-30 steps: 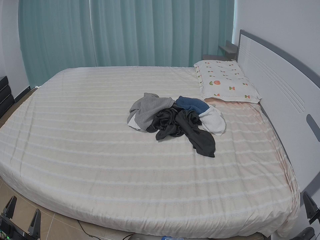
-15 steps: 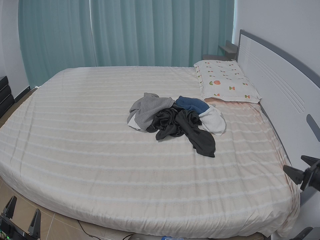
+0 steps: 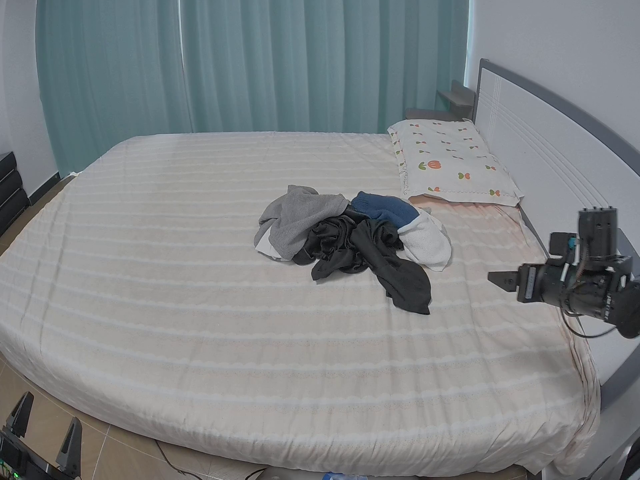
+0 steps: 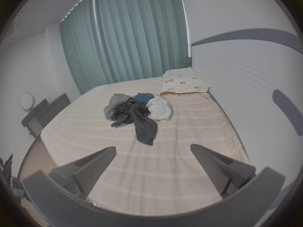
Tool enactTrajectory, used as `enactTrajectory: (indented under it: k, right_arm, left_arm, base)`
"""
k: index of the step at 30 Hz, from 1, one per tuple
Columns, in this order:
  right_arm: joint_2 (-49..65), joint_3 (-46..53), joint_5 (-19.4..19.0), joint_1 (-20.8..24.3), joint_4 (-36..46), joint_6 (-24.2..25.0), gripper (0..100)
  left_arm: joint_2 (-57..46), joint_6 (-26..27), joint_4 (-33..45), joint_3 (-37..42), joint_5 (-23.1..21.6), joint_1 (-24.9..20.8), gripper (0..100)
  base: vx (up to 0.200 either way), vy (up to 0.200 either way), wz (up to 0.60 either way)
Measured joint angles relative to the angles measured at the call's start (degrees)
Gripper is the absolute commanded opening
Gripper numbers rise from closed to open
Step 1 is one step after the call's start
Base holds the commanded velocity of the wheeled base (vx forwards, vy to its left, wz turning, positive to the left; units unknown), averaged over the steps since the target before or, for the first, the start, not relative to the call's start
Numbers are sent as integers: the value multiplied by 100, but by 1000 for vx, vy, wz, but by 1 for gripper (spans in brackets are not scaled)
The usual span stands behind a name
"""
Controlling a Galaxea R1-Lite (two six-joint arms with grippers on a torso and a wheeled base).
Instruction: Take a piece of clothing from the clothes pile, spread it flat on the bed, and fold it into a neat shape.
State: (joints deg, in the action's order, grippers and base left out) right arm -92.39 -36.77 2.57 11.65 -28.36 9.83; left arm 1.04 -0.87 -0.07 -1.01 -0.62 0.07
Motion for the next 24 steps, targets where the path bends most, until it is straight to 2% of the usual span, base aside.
enactTrajectory:
  k: [16, 24]
  right_arm:
    - [-4492, -3836, 761, 490, -304, 1179, 100]
    - [-5775, -5119, 1012, 636, -40, 1488, 100]
  left_arm:
    - [0, 0, 0, 0, 0, 0, 100]
    - [0, 0, 0, 0, 0, 0, 100]
  base:
    - [0, 0, 0]
    - [0, 0, 0]
